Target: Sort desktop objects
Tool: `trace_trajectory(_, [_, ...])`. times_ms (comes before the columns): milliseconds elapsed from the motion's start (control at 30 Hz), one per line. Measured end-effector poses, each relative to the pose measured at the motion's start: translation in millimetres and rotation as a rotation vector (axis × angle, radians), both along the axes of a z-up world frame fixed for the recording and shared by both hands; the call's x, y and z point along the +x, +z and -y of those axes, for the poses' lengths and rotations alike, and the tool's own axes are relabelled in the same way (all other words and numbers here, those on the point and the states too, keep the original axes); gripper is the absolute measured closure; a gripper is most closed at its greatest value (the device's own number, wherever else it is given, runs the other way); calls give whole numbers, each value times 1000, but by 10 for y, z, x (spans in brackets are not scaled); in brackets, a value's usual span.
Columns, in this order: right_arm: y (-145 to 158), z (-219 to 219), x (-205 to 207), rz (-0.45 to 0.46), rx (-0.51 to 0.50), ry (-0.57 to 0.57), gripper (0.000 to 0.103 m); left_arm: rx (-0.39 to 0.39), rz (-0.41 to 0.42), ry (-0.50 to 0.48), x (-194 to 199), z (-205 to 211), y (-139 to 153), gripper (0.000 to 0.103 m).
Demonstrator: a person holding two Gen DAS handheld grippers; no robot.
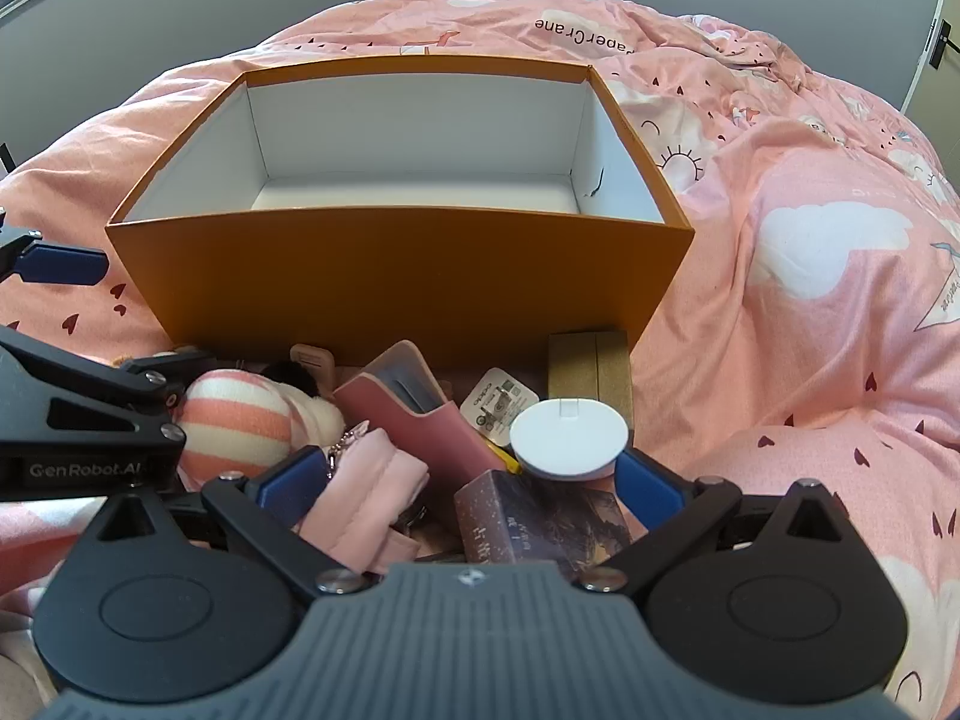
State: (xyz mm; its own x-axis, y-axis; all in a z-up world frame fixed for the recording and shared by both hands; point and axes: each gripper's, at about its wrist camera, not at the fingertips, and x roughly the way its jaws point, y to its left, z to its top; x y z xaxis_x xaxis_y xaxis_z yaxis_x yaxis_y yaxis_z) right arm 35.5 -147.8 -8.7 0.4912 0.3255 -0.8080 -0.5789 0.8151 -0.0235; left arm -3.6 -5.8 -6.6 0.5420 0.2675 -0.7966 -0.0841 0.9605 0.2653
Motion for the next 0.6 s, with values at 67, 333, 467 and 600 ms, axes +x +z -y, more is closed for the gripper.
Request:
trace_trajectory(67, [0,-1,1,0,0,-1,1,1,0,1,1,1,0,5])
trace_trajectory(333, [0,-1,1,1,-1,-3,1,1,-1,19,2,7,-1,5])
trace_trajectory(467, [0,-2,1,1,-1,-3,1,-1,-1,26,-3,-1,-4,5])
trace_trajectory(600, [5,4,7,-1,5,-1,1,-11,-6,28,-9,-40,-5,5])
